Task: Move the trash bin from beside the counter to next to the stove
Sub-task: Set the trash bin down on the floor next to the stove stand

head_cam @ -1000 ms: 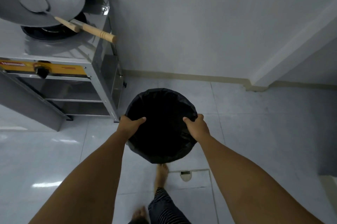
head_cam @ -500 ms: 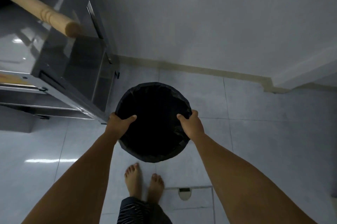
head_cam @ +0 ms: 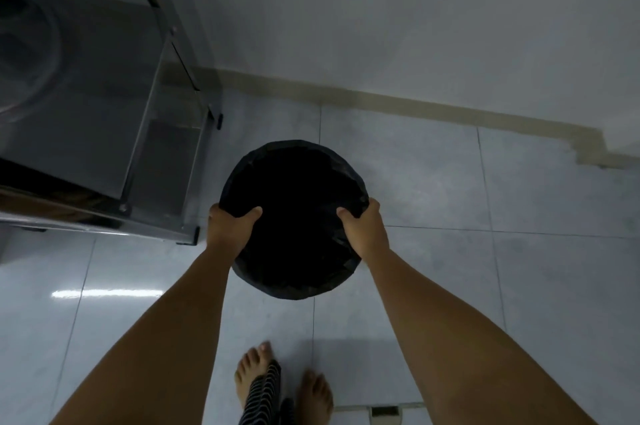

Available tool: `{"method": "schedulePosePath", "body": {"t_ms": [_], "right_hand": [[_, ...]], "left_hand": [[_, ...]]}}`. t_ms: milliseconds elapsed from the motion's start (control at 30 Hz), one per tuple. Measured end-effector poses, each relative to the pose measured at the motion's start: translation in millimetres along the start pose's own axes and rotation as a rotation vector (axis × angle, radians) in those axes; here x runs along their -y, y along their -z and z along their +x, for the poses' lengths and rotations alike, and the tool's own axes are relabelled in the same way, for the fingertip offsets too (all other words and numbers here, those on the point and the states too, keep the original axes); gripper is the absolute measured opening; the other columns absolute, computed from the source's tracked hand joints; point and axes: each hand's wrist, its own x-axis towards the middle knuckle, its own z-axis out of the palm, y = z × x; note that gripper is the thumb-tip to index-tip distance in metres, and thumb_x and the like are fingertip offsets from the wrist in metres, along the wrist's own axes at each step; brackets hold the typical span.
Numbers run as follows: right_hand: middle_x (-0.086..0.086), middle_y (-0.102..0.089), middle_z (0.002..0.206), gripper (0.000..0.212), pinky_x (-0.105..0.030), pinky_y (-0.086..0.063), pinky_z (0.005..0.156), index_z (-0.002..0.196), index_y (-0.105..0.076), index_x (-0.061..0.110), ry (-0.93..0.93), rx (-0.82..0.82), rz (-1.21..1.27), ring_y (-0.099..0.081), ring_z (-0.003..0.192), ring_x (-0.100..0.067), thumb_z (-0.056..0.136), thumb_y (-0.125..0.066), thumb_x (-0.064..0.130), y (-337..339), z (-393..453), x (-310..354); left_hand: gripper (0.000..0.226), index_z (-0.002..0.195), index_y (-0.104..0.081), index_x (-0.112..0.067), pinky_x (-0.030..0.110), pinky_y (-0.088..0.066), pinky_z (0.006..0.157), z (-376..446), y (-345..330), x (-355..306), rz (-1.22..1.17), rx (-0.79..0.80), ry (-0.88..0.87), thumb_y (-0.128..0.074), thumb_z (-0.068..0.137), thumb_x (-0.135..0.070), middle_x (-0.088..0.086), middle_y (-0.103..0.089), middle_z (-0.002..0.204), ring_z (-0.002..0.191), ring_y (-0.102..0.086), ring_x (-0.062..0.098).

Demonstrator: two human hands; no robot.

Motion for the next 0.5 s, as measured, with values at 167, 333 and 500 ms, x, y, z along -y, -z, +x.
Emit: {"method": "schedulePosePath", "body": {"t_ms": [167, 333, 500], "right_hand": [[-0.013, -0.053, 0.139, 0.078, -0.052, -0.047, 0.104, 0.149, -0.027, 0.014, -0.013, 0.009, 0.009, -0.056, 0.125, -0.037, 0.087, -0.063, 0.047, -17, 24, -6], [-0.013, -0.057, 0.133, 0.068, -0.050, -0.049, 0.101, 0.143, -0.031, 0.011, -0.011, 0.025, 0.022, -0.059, 0.119, -0.034, 0.090, -0.061, 0.042, -28, 48, 1], [-0.012, -0.058, 0.132, 0.065, -0.046, -0.050, 0.098, 0.144, -0.030, 0.013, -0.020, 0.024, 0.017, -0.059, 0.118, -0.034, 0.091, -0.060, 0.038, -35, 61, 0]], "left_hand": [[0.100, 0.148, -0.043, -0.003, 0.053, -0.048, 0.109, 26, -6, 7, 0.038, 0.011, 0.000, -0.080, 0.069, -0.051, 0.019, -0.058, 0.141, 0.129, -0.056, 0.042], [0.094, 0.152, -0.035, -0.002, 0.053, -0.045, 0.110, 50, -5, 9, 0.061, 0.026, 0.017, -0.079, 0.079, -0.042, 0.021, -0.053, 0.145, 0.132, -0.053, 0.043], [0.091, 0.153, -0.032, -0.004, 0.053, -0.046, 0.110, 61, -5, 16, 0.111, 0.051, 0.010, -0.077, 0.082, -0.041, 0.021, -0.053, 0.146, 0.132, -0.053, 0.045]]}}
